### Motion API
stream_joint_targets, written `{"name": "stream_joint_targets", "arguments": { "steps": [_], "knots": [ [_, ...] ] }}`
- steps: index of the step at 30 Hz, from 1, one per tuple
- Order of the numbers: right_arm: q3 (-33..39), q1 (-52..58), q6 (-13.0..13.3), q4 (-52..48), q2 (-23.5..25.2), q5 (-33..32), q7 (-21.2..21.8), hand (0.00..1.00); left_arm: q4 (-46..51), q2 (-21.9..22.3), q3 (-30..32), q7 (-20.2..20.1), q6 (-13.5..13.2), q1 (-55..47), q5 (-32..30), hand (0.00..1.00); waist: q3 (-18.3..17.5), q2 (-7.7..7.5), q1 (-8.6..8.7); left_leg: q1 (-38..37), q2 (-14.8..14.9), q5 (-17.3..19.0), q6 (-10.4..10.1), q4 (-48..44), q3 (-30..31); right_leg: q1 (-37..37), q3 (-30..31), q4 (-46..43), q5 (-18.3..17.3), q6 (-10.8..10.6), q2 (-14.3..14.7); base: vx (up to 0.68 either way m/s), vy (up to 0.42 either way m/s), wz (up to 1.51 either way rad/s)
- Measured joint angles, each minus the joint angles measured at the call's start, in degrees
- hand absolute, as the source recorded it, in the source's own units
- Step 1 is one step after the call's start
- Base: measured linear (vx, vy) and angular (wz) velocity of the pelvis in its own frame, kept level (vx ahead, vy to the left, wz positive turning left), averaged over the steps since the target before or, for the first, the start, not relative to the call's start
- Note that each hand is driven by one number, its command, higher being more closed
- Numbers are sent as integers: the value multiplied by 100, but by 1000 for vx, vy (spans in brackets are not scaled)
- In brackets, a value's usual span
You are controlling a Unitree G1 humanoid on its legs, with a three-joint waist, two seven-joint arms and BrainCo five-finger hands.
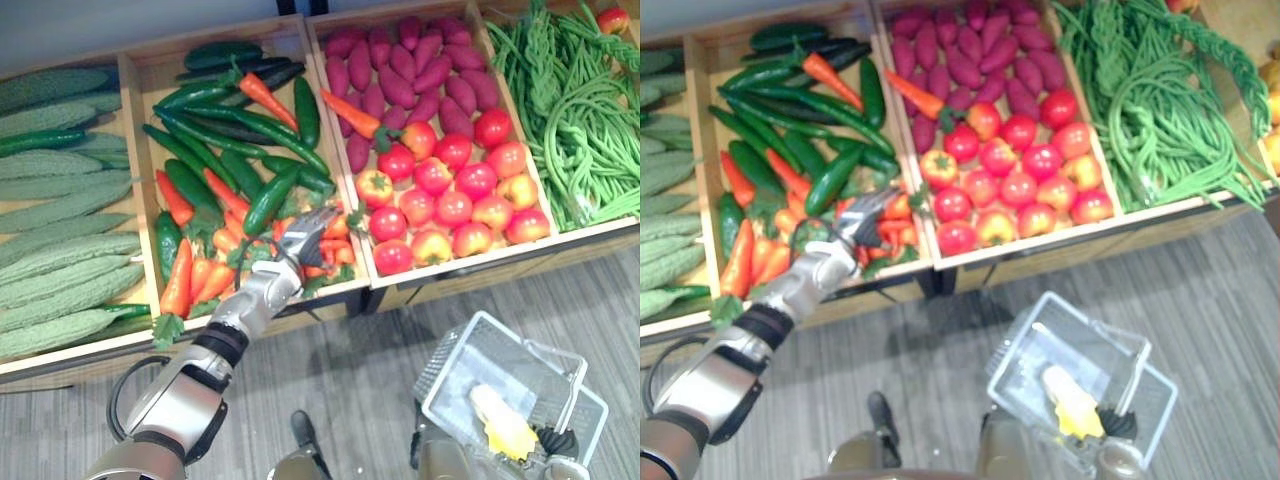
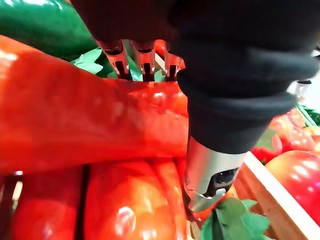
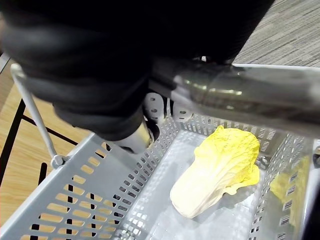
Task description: Pick vegetable in the basket
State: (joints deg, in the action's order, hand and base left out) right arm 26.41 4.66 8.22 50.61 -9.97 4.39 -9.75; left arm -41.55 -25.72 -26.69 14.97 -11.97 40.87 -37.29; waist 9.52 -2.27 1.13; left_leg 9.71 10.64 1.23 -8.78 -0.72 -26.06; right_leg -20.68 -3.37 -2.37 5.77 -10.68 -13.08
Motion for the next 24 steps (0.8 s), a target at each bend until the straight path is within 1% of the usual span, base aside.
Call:
{"name": "stream_joint_targets", "arguments": {
  "steps": [4,10,24],
  "knots": [
    [-55,-1,0,-20,0,0,-4,100,1,39,68,95,19,83,1,100,4,-7,-12,18,4,0,0,-22,12,0,-7,0,2,-2,-3,0,0,0],
    [-111,-6,2,-25,-1,-1,-8,100,-140,85,51,29,49,105,-1,100,57,-58,-9,40,12,0,0,-43,15,-7,0,14,33,-6,0,0,0,0],
    [-209,-21,42,-48,-5,-40,-12,100,-149,83,71,38,81,117,5,100,74,-84,-15,133,39,-1,2,-80,19,-89,27,46,110,10,27,-3,0,-1]
  ]
}}
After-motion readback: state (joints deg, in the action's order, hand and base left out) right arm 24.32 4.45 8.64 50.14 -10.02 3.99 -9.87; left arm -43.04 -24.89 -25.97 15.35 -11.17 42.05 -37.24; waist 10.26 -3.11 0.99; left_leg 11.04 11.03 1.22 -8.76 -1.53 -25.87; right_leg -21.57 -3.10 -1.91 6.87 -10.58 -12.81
